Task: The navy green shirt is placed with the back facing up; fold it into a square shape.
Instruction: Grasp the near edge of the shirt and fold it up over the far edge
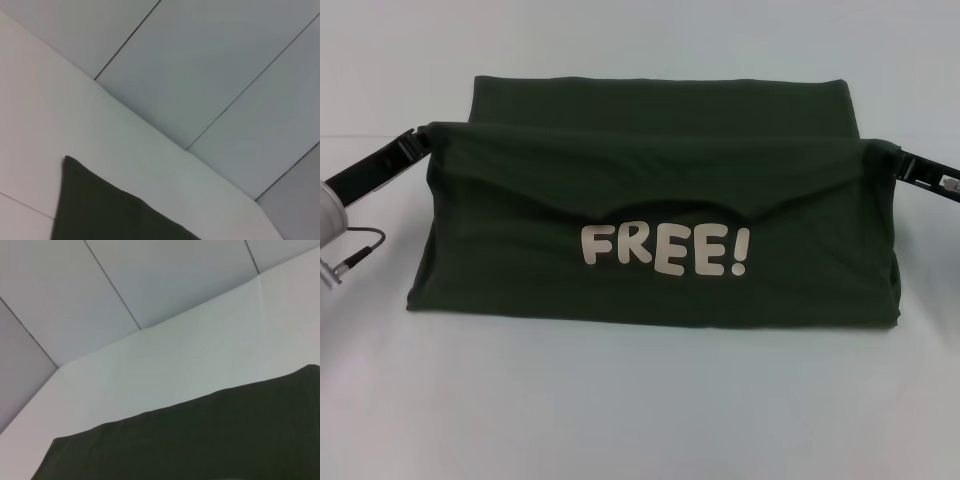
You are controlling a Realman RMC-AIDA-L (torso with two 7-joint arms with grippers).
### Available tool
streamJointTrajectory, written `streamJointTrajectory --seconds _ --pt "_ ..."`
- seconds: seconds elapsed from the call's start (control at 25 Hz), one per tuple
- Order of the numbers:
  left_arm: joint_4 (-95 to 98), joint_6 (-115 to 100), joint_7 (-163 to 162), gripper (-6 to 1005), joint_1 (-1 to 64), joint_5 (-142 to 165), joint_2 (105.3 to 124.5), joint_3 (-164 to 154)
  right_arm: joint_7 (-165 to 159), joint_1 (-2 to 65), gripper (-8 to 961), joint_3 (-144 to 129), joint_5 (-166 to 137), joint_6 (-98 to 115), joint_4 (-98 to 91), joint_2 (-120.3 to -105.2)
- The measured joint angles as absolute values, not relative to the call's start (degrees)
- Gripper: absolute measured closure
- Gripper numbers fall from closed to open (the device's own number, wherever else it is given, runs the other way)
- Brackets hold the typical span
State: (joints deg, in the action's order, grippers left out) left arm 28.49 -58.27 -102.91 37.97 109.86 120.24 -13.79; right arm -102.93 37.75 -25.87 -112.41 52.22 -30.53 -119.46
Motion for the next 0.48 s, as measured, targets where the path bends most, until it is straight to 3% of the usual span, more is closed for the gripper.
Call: streamJointTrajectory --seconds 0.48 --pt "27.18 -50.84 -93.82 950 39.53 104.55 123.7 -13.77 -101.18 39.79 880 -25.93 -112.29 45.83 -26.72 -119.73"
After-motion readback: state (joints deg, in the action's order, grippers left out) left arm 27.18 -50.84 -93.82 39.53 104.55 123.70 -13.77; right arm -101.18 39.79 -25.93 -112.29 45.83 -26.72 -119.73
